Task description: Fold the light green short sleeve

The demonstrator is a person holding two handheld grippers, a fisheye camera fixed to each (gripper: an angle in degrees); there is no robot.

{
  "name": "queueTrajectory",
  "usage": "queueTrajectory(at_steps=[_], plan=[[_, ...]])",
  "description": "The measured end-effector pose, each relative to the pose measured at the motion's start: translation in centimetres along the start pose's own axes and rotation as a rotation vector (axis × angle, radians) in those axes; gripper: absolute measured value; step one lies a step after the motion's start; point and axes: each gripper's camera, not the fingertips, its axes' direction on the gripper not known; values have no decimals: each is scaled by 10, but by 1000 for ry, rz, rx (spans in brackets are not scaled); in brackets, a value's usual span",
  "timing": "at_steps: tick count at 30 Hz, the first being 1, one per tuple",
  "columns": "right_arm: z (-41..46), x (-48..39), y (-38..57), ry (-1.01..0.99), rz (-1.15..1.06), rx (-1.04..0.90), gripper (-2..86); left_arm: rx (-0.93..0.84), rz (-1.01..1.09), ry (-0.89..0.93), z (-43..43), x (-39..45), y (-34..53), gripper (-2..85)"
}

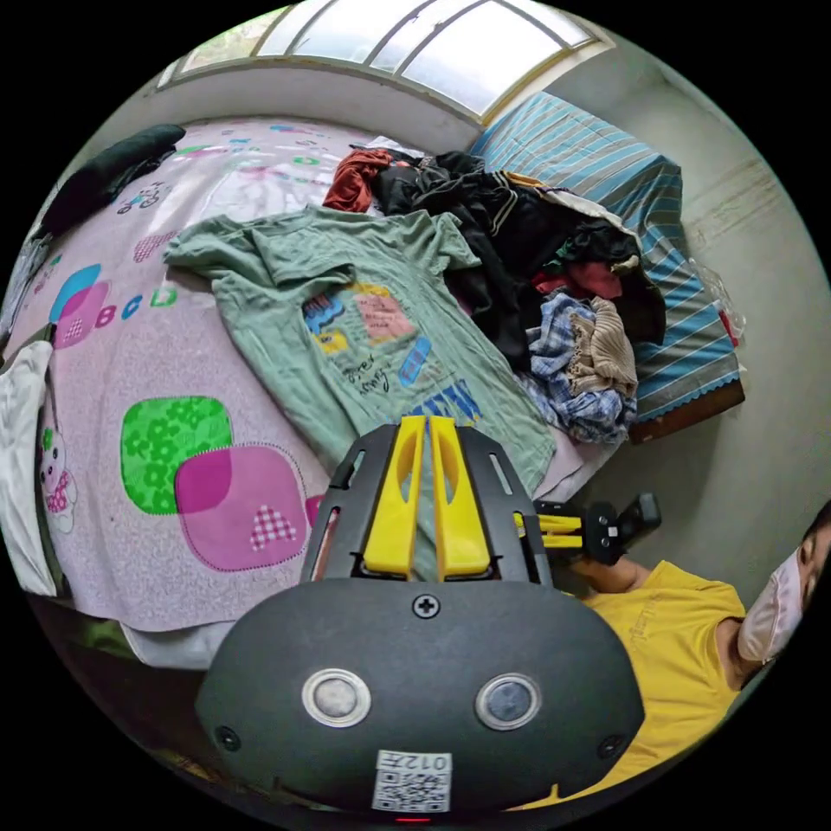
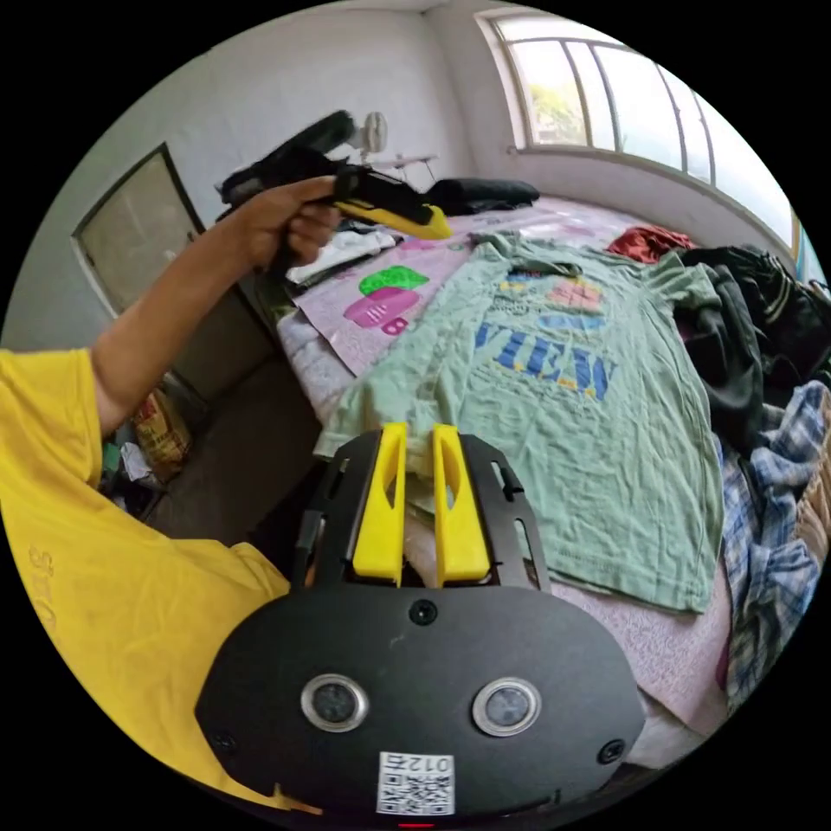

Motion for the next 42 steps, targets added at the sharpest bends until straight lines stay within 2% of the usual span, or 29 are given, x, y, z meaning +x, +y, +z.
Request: queueTrajectory(at_steps=[4, 8, 11, 14, 16, 19, 20, 24, 26, 30, 34, 37, 40, 42], plan=[[29, 14, 36, 32, 121, -37, 16, -149, 45, 38, 38, -3, 67, 3], [42, 22, 59, 15, 180, -14, 10, -165, 16, 40, 52, -8, 106, 4], [43, 4, 48, 70, 86, 89, 9, -115, 34, 27, 45, -2, 124, 4], [70, -9, 15, -48, -25, 143, 8, -109, 98, -6, 44, 10, 131, 4], [106, -11, -4, -76, -75, 99, 7, -181, 132, -60, 58, 13, 135, 4], [179, 4, -11, -31, -58, -127, 5, -184, 156, -80, 60, 8, 149, 4], [191, 15, -2, -38, -41, -143, 4, -187, 157, -73, 59, 5, 151, 4], [196, 68, 31, -140, 117, -110, 5, -233, 198, 33, 50, -20, 160, 3], [190, 85, 33, -118, 132, -30, 6, -187, 206, 47, 34, -35, 154, 3], [210, 88, 0, -185, 36, 15, 7, -12, 85, -62, -11, -91, 116, 4], [291, 88, -34, -206, -76, -104, 7, 25, -38, -16, -24, -162, 62, 5], [343, 111, -29, -185, -46, -233, 5, 13, -140, -49, -20, -211, 30, 5], [356, 151, -7, -306, 63, -194, 7, -65, -274, -139, -6, -264, 16, 5], [365, 173, 5, -373, 114, -185, 8, -28, -328, -82, -12, -291, 20, 5]])
